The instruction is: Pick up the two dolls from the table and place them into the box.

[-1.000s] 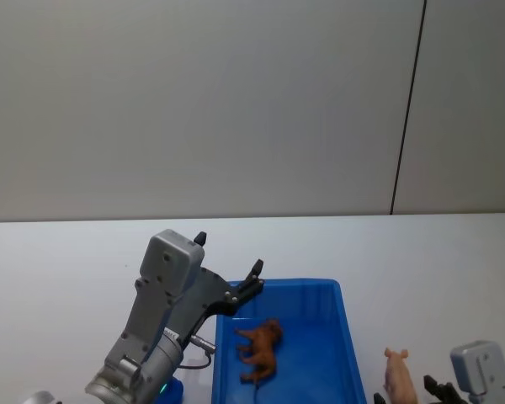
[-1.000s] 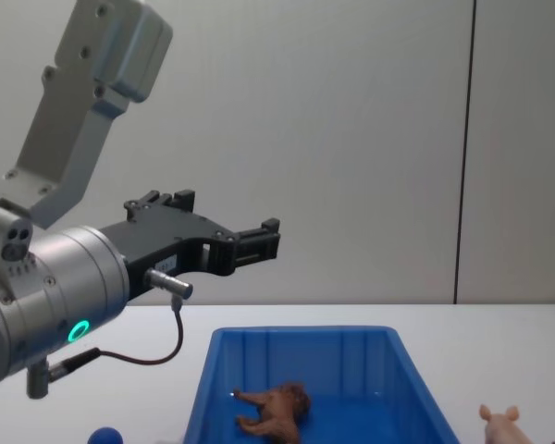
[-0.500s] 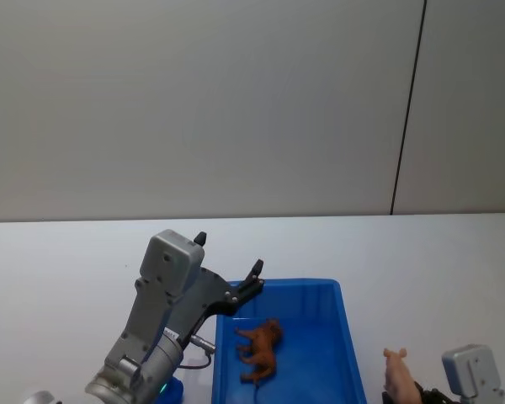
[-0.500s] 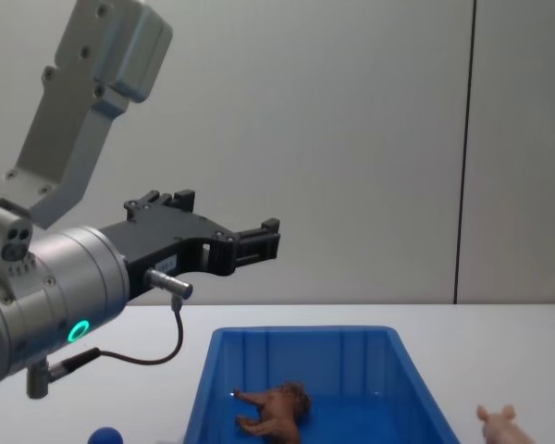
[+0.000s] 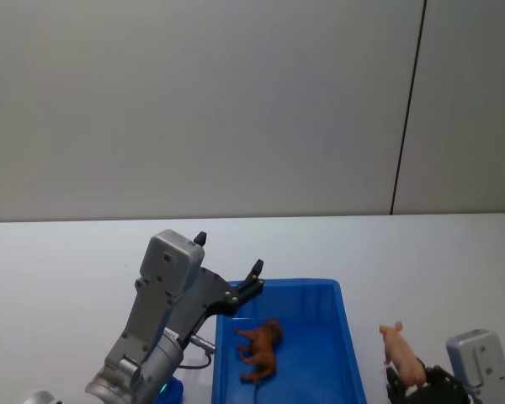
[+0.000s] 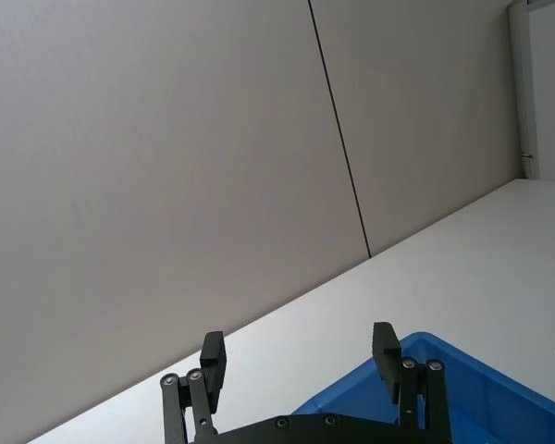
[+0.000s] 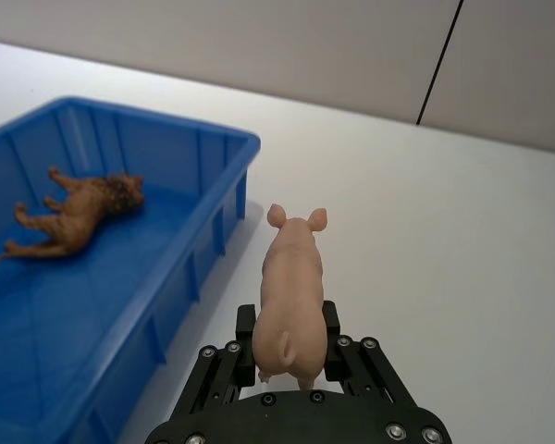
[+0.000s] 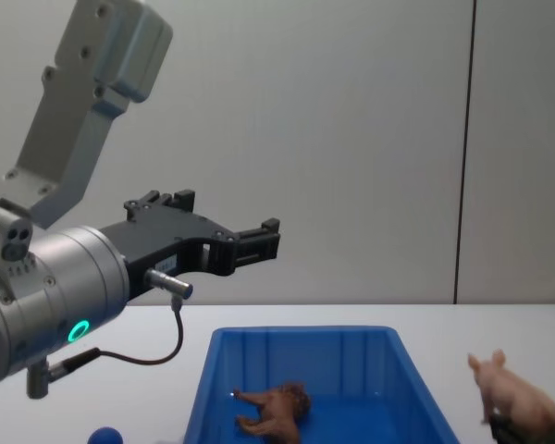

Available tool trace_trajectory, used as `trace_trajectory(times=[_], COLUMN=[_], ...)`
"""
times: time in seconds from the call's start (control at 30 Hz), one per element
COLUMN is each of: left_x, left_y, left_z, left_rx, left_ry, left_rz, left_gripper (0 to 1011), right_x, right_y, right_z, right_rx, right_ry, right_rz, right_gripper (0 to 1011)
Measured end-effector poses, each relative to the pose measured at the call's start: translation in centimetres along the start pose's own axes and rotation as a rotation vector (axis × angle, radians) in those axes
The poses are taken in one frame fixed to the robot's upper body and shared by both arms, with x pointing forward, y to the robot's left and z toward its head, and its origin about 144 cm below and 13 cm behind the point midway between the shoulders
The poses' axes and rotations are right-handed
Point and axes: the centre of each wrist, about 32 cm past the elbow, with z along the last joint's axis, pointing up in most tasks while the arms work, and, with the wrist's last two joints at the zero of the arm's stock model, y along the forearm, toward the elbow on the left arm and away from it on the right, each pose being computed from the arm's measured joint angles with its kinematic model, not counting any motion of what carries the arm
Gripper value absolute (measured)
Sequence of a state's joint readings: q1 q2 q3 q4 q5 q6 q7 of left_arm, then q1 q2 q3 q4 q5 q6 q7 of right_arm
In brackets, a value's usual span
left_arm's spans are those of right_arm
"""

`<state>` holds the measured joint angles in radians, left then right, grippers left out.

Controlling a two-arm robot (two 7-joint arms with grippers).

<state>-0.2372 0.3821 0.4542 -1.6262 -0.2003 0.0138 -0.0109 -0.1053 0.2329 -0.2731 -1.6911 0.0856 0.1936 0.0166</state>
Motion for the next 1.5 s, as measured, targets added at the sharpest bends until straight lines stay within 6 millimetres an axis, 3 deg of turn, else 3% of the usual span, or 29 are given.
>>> trace_trajectory(times=[0.4,0.93,1.1,1.5], left_x=[0.0,0.0,0.0,0.0], left_y=[0.0,0.0,0.0,0.0], left_z=[0.0,0.0,0.0,0.0], left_rx=[0.000,0.000,0.000,0.000], left_ry=[0.000,0.000,0.000,0.000], left_rz=[0.000,0.000,0.000,0.000], left_gripper=[1001,1001,1001,1001], right_x=[0.1,-1.0,-1.4,-1.4], right_y=[0.7,4.6,5.5,6.1], right_z=[2.1,4.2,4.4,4.5], right_rx=[0.110,0.168,0.166,0.160], right_ry=[-0.020,0.016,0.025,0.047], right_rz=[0.060,0.242,0.267,0.226], right_gripper=[371,387,577,925])
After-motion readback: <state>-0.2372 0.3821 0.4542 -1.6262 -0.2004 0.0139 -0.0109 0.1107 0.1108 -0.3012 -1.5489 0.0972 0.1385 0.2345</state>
